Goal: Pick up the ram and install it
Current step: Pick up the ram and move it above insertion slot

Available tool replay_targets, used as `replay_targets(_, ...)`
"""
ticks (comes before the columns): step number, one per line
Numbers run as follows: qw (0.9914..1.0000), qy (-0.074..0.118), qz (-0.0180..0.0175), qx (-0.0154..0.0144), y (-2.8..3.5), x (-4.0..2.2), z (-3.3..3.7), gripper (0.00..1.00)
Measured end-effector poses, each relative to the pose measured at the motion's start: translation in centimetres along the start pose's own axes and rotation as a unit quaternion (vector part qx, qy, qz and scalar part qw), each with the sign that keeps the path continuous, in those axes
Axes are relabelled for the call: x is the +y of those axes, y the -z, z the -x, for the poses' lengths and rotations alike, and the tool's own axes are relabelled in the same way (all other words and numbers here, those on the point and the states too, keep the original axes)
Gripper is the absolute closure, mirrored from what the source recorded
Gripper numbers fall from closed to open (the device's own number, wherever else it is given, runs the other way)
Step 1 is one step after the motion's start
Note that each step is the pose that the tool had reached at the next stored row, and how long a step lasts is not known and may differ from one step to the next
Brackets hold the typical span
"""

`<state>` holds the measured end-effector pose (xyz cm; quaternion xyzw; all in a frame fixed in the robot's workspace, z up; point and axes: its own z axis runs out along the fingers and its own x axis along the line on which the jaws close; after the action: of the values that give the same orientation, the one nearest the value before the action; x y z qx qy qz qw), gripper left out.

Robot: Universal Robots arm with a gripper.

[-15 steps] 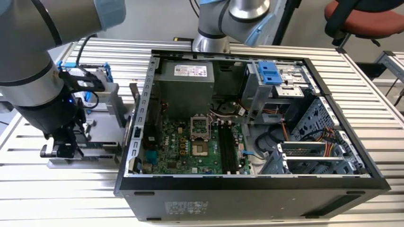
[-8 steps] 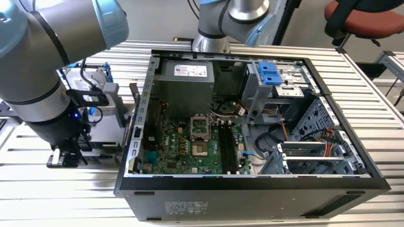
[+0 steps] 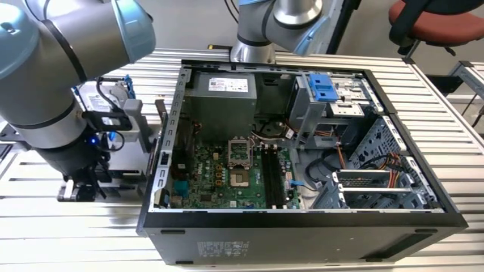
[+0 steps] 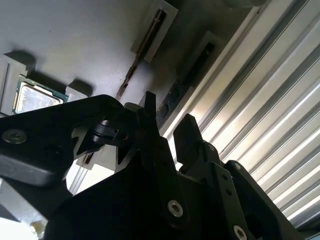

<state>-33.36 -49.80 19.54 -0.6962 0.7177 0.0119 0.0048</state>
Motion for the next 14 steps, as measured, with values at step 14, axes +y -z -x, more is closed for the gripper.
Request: replay_targets(14,0.99999,0.003,0.0001,0.0001,-0.44,0.0,0.11,0.0)
